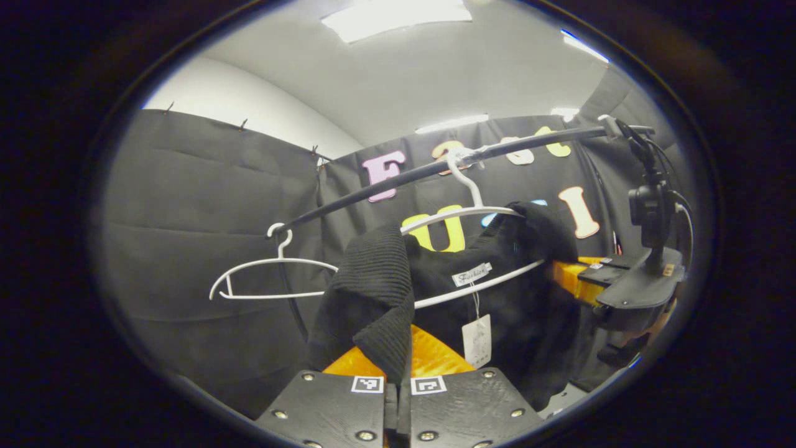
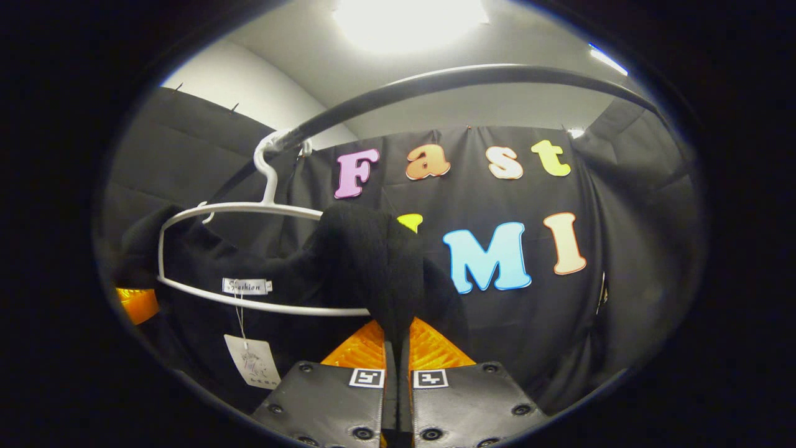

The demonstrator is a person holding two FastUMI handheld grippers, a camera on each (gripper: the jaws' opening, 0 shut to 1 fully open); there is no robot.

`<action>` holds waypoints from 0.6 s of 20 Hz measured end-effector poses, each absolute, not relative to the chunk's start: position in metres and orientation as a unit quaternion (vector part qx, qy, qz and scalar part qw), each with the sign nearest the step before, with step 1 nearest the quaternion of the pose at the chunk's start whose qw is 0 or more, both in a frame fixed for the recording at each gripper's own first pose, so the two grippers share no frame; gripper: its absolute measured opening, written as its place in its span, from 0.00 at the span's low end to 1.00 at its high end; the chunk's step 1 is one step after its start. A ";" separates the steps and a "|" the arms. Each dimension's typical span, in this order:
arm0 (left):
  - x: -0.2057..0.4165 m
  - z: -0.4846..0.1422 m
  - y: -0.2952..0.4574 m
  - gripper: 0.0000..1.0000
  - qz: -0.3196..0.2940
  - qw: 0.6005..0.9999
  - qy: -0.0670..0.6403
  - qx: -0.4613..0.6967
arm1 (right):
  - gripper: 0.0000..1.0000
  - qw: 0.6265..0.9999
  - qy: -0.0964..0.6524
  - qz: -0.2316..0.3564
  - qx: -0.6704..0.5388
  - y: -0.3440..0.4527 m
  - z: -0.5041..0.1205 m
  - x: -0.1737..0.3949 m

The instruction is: Grasp the clothes on the hanger with both hands and then place them into the laundry hamper below.

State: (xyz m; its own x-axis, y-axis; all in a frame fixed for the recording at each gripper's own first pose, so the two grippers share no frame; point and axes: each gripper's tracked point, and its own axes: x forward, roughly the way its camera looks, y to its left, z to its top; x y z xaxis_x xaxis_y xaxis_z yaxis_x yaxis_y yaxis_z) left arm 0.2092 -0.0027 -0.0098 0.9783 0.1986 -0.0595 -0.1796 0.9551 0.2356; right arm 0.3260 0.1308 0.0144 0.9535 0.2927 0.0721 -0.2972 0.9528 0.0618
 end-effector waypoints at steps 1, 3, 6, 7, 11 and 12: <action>0.205 -0.005 -0.001 0.00 0.097 0.987 0.041 0.119 | 0.03 0.988 -0.036 0.146 0.033 0.127 0.018 0.327; 0.199 0.006 0.002 0.00 0.097 0.987 0.038 0.121 | 0.03 0.989 -0.045 0.135 0.027 0.117 0.026 0.330; 0.191 0.025 0.012 0.00 0.100 0.985 0.032 0.136 | 0.03 0.991 -0.051 0.121 0.026 0.104 0.032 0.333; 0.189 0.033 0.015 0.00 0.100 0.985 0.028 0.141 | 0.03 0.992 -0.054 0.115 0.027 0.099 0.036 0.333; 0.180 0.059 0.032 0.01 0.108 0.984 0.014 0.139 | 0.03 0.993 -0.066 0.094 0.030 0.082 0.050 0.345; 0.180 0.068 0.039 0.00 0.115 0.983 0.008 0.141 | 0.02 0.993 -0.070 0.090 0.030 0.077 0.055 0.348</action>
